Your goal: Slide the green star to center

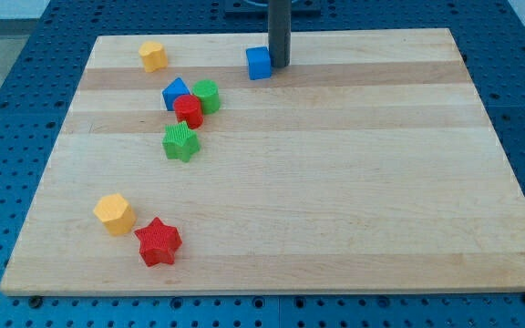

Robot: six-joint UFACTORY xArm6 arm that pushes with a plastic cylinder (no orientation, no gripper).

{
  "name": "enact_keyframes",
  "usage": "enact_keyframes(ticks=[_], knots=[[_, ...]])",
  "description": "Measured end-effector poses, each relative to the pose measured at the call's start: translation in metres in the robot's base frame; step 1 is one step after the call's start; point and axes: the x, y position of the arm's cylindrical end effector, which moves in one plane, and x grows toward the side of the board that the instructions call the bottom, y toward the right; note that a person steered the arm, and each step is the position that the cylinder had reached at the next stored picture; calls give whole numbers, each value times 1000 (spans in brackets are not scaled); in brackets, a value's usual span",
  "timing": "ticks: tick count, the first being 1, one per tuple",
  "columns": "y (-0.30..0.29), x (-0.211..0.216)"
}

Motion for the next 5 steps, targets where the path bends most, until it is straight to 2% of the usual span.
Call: enact_keyframes(ticks=[2, 4, 5], knots=[[-48, 105], [-143, 223], [-217, 182]])
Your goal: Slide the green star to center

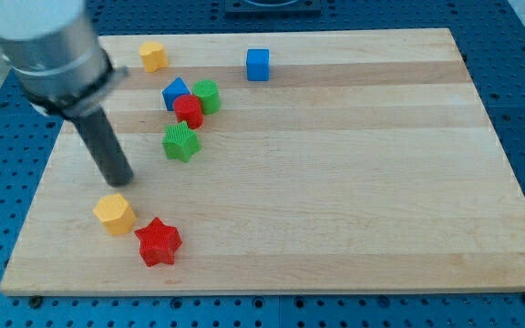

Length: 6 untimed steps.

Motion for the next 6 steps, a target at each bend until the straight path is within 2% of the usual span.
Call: enact_keyframes(ticks=[1, 2, 4, 5, 6], knots=[[55, -41], [140, -56], [166, -4], [203, -54], [270, -69]])
